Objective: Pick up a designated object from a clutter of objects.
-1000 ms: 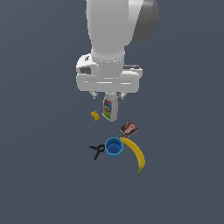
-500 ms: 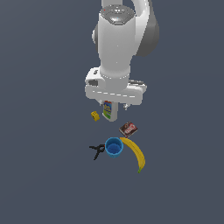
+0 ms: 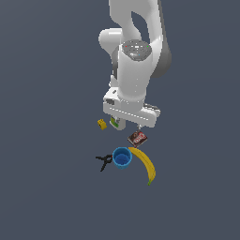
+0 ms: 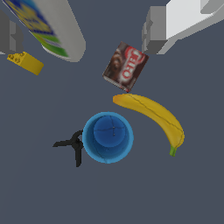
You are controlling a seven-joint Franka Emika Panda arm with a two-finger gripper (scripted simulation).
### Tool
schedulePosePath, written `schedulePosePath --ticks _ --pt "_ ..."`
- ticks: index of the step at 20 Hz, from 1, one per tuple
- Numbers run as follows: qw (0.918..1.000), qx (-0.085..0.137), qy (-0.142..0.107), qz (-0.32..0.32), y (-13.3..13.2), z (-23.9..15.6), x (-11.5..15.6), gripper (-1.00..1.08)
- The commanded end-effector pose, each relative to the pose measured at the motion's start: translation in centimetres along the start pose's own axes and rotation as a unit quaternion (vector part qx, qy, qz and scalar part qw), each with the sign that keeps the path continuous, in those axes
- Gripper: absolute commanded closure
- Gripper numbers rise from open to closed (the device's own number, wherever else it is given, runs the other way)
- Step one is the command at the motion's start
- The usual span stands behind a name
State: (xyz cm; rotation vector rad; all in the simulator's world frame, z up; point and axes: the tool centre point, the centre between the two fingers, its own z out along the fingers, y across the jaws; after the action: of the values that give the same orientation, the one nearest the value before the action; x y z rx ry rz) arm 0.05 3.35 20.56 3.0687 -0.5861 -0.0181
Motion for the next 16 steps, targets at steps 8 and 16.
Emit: schedulePosePath --ticks 8,16 --pt "0.9950 0.004 0.002 0.100 -2.3 5.6 -1.5 -0.92" --pt "0.9834 0.007 0.002 0.181 -3.8 10.0 -3.3 -0.92"
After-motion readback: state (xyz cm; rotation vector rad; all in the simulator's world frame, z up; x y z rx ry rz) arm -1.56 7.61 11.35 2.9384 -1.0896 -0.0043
